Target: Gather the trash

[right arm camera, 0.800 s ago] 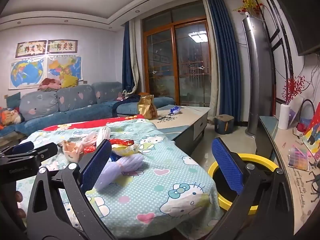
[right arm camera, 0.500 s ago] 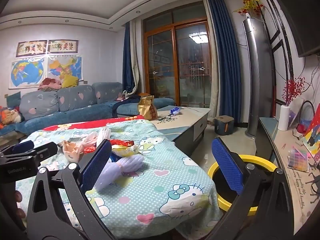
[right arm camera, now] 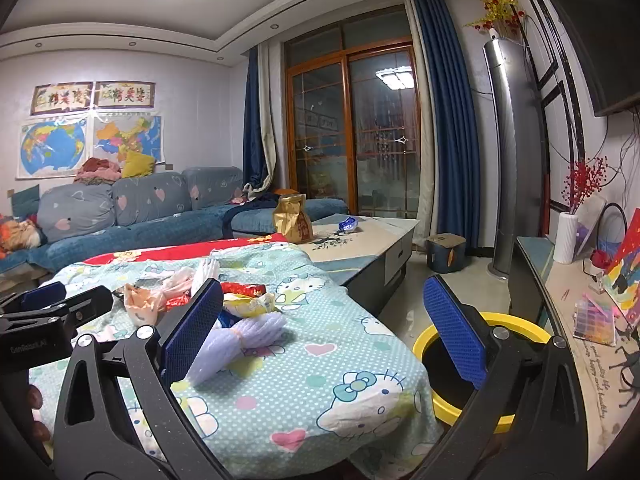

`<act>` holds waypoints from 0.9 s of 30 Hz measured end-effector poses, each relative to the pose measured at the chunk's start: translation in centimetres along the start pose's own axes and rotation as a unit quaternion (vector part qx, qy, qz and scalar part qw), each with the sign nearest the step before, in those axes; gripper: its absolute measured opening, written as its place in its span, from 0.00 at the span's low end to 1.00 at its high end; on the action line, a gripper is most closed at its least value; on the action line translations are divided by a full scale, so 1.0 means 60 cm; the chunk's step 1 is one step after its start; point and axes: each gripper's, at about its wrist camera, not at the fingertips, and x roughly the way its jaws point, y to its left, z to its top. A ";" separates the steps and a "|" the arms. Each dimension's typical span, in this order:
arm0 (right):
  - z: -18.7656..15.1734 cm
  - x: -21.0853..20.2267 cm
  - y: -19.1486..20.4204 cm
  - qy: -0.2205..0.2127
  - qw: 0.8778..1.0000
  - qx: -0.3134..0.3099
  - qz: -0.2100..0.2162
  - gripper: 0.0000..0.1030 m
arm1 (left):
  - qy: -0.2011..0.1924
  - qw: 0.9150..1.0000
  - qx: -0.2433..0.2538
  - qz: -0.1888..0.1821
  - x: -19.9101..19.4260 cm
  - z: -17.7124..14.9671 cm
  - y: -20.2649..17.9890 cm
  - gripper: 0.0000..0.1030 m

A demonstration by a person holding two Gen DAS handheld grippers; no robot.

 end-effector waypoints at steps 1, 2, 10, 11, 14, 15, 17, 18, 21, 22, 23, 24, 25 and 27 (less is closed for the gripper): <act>0.000 0.000 0.000 0.000 1.000 0.000 0.000 0.90 | 0.000 1.000 0.000 0.000 0.000 0.001 -0.002 0.94; 0.000 0.000 0.001 0.000 1.000 -0.001 0.000 0.90 | 0.000 1.000 0.000 0.000 -0.001 0.001 -0.002 0.94; 0.003 -0.008 0.001 -0.004 1.000 -0.001 0.001 0.90 | 0.000 1.000 0.000 0.000 -0.004 0.002 -0.006 0.94; 0.002 -0.008 0.001 -0.004 1.000 0.000 0.001 0.90 | 0.000 1.000 -0.001 -0.001 -0.004 0.002 -0.005 0.94; 0.003 -0.008 0.001 -0.004 1.000 0.000 0.001 0.90 | -0.001 1.000 0.000 0.000 -0.004 0.001 -0.005 0.94; 0.002 -0.008 0.002 -0.004 1.000 -0.001 0.001 0.90 | -0.001 1.000 -0.001 -0.001 -0.004 0.001 -0.005 0.94; 0.003 -0.008 0.002 -0.003 1.000 -0.002 0.001 0.90 | 0.000 1.000 -0.001 0.000 -0.004 0.002 -0.006 0.94; 0.002 -0.008 0.003 -0.003 1.000 -0.002 0.001 0.90 | -0.001 1.000 -0.001 0.000 -0.003 0.000 -0.004 0.94; 0.002 -0.008 0.003 -0.002 1.000 -0.002 0.001 0.90 | -0.001 1.000 -0.001 0.000 -0.002 -0.001 -0.002 0.94; 0.002 -0.008 0.003 -0.001 1.000 -0.002 0.001 0.90 | -0.001 1.000 -0.001 -0.001 -0.003 0.000 -0.004 0.94; 0.002 -0.009 0.003 -0.001 1.000 -0.001 0.001 0.90 | 0.000 1.000 -0.001 -0.001 -0.003 0.000 -0.004 0.94; 0.001 -0.008 0.003 -0.001 1.000 -0.002 0.000 0.90 | 0.000 1.000 -0.001 0.000 -0.003 0.000 -0.004 0.94; 0.000 -0.007 0.003 0.000 1.000 -0.002 0.000 0.90 | 0.000 1.000 -0.002 -0.001 -0.002 0.000 -0.003 0.94; -0.003 -0.005 0.002 0.003 1.000 0.000 0.001 0.90 | 0.000 1.000 -0.001 0.000 -0.002 0.000 -0.002 0.94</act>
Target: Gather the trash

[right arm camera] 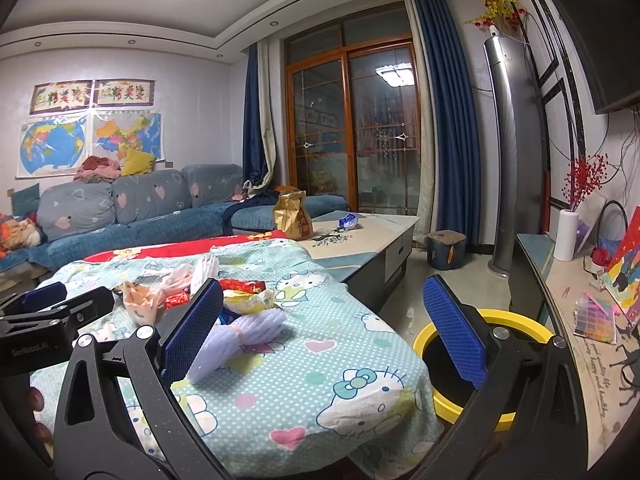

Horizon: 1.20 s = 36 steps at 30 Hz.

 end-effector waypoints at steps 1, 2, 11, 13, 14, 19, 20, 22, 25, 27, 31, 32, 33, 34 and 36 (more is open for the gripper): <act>-0.001 0.001 0.000 0.002 1.000 0.000 0.000 0.90 | 0.000 1.000 -0.001 -0.001 0.000 0.000 0.000 0.94; -0.003 0.002 0.000 0.004 1.000 0.000 0.000 0.90 | 0.000 1.000 -0.001 -0.001 0.000 0.000 0.000 0.94; -0.003 0.006 0.009 0.017 1.000 -0.007 0.019 0.90 | 0.006 1.000 -0.009 -0.010 0.013 -0.005 0.014 0.94; 0.000 0.013 0.016 0.026 0.999 -0.006 0.028 0.90 | 0.003 1.000 -0.012 -0.007 0.016 -0.003 0.022 0.94; 0.001 0.018 0.021 0.032 0.999 -0.007 0.035 0.90 | 0.002 1.000 -0.013 -0.004 0.019 0.000 0.027 0.94; 0.001 0.036 0.049 0.055 0.996 -0.019 0.061 0.90 | -0.003 0.999 -0.027 0.021 0.029 0.012 0.062 0.94; 0.000 0.041 0.055 0.063 0.995 -0.021 0.068 0.90 | -0.004 0.999 -0.030 0.028 0.031 0.014 0.069 0.94; 0.000 0.051 0.067 0.075 0.994 -0.020 0.076 0.90 | -0.006 0.998 -0.038 0.044 0.037 0.019 0.090 0.94; -0.003 0.067 0.087 0.093 0.992 -0.020 0.089 0.90 | -0.007 0.997 -0.047 0.064 0.044 0.026 0.116 0.94; -0.005 0.077 0.102 0.105 0.989 -0.019 0.098 0.90 | -0.008 0.996 -0.054 0.075 0.049 0.031 0.134 0.94; -0.010 0.097 0.130 0.125 0.986 -0.021 0.110 0.90 | -0.006 0.993 -0.065 0.096 0.064 0.044 0.174 0.94; -0.011 0.103 0.138 0.131 0.985 -0.022 0.110 0.90 | -0.006 0.993 -0.066 0.095 0.068 0.047 0.184 0.94; -0.012 0.107 0.143 0.136 0.985 -0.022 0.108 0.90 | -0.006 0.993 -0.068 0.094 0.075 0.050 0.194 0.94; -0.014 0.113 0.148 0.142 0.984 -0.022 0.105 0.90 | -0.004 0.993 -0.069 0.091 0.078 0.051 0.199 0.94; -0.018 0.123 0.153 0.152 0.983 -0.016 0.101 0.90 | 0.003 0.994 -0.073 0.084 0.092 0.054 0.210 0.94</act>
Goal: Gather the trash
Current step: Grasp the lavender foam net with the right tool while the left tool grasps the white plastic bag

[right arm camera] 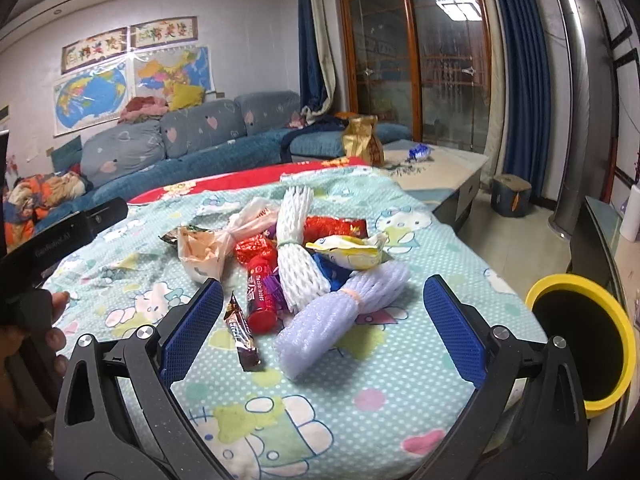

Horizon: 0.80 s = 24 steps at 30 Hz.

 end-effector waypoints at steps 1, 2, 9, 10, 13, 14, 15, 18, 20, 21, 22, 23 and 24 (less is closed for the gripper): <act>0.002 0.008 -0.002 0.004 1.000 0.002 -0.002 0.90 | 0.010 1.000 -0.006 -0.008 0.013 0.001 0.004 0.94; 0.001 0.016 -0.003 0.009 1.000 0.005 -0.007 0.90 | 0.018 1.000 -0.012 -0.016 0.024 0.001 0.005 0.94; -0.012 0.065 -0.016 0.065 0.997 0.023 -0.015 0.87 | 0.080 0.996 -0.022 -0.035 0.119 -0.005 -0.002 0.94; -0.014 0.069 -0.018 0.072 0.997 0.027 -0.011 0.84 | 0.087 0.995 -0.022 -0.033 0.128 -0.007 -0.005 0.93; -0.021 0.081 -0.020 0.095 0.995 0.038 0.010 0.76 | 0.108 0.993 -0.032 -0.038 0.158 -0.012 -0.007 0.93; -0.024 0.087 -0.021 0.101 0.994 0.040 0.015 0.71 | 0.115 0.992 -0.037 -0.039 0.168 -0.014 -0.007 0.93; -0.027 0.092 -0.021 0.112 0.993 0.044 0.023 0.69 | 0.120 0.991 -0.040 -0.043 0.176 -0.016 -0.007 0.93; -0.036 0.102 -0.029 0.137 0.987 0.065 0.048 0.45 | 0.141 0.987 -0.058 -0.053 0.199 -0.025 -0.005 0.90; -0.039 0.107 -0.036 0.148 0.984 0.072 0.064 0.25 | 0.151 0.985 -0.065 -0.057 0.208 -0.030 -0.003 0.79; -0.041 0.105 -0.040 0.153 0.983 0.076 0.072 0.20 | 0.156 0.984 -0.068 -0.057 0.212 -0.033 -0.002 0.74; -0.042 0.102 -0.045 0.156 0.982 0.078 0.078 0.16 | 0.161 0.982 -0.073 -0.060 0.215 -0.036 -0.002 0.68; -0.043 0.098 -0.049 0.158 0.981 0.078 0.082 0.15 | 0.164 0.982 -0.075 -0.063 0.217 -0.037 -0.002 0.64; -0.043 0.092 -0.052 0.157 0.981 0.076 0.082 0.14 | 0.166 0.981 -0.074 -0.066 0.218 -0.039 -0.004 0.56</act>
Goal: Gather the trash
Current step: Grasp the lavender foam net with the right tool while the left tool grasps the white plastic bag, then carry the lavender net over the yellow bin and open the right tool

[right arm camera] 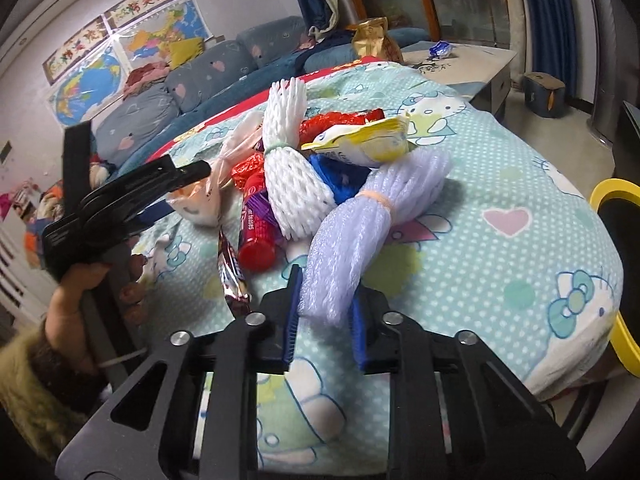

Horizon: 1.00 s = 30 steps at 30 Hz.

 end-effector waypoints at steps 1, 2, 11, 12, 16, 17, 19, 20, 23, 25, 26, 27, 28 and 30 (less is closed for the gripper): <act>-0.002 -0.007 -0.003 -0.002 1.000 -0.002 -0.001 0.12 | 0.003 1.000 0.004 0.000 0.002 -0.002 -0.003 0.53; -0.003 -0.012 -0.006 -0.002 1.000 -0.001 -0.001 0.12 | 0.004 1.000 0.006 -0.001 0.003 -0.004 -0.006 0.52; -0.004 -0.053 -0.037 -0.020 0.999 -0.004 -0.027 0.10 | -0.031 0.999 0.018 -0.006 -0.033 0.000 -0.021 0.26; -0.002 -0.058 -0.040 -0.023 0.999 -0.004 -0.029 0.10 | -0.043 0.999 0.017 -0.007 -0.043 0.003 -0.022 0.25; 0.009 -0.074 -0.052 -0.037 0.998 -0.010 -0.039 0.10 | -0.080 0.997 0.022 -0.009 -0.083 0.015 -0.030 0.24; 0.011 -0.078 -0.055 -0.041 0.998 -0.012 -0.041 0.10 | -0.087 0.996 0.026 -0.011 -0.093 0.016 -0.035 0.24; 0.016 -0.088 -0.059 -0.050 0.998 -0.019 -0.045 0.10 | -0.100 0.994 0.036 -0.020 -0.114 0.021 -0.047 0.24; 0.019 -0.092 -0.062 -0.054 0.997 -0.021 -0.048 0.10 | -0.105 0.993 0.042 -0.025 -0.123 0.022 -0.055 0.24; 0.028 -0.106 -0.069 -0.068 0.996 -0.029 -0.055 0.10 | -0.113 0.991 0.061 -0.042 -0.144 0.021 -0.083 0.24; 0.032 -0.118 -0.076 -0.077 0.995 -0.035 -0.060 0.10 | -0.114 0.989 0.071 -0.057 -0.153 0.016 -0.104 0.24; 0.034 -0.123 -0.078 -0.082 0.994 -0.038 -0.063 0.10 | -0.112 0.989 0.074 -0.063 -0.156 0.011 -0.114 0.24; 0.038 -0.129 -0.082 -0.087 0.993 -0.042 -0.067 0.10 | -0.110 0.988 0.080 -0.071 -0.158 0.007 -0.128 0.23; 0.041 -0.134 -0.085 -0.091 0.992 -0.044 -0.070 0.10 | -0.109 0.988 0.084 -0.076 -0.160 0.002 -0.135 0.23; 0.044 -0.144 -0.094 -0.097 0.992 -0.042 -0.075 0.10 | -0.106 0.986 0.092 -0.087 -0.161 -0.005 -0.154 0.23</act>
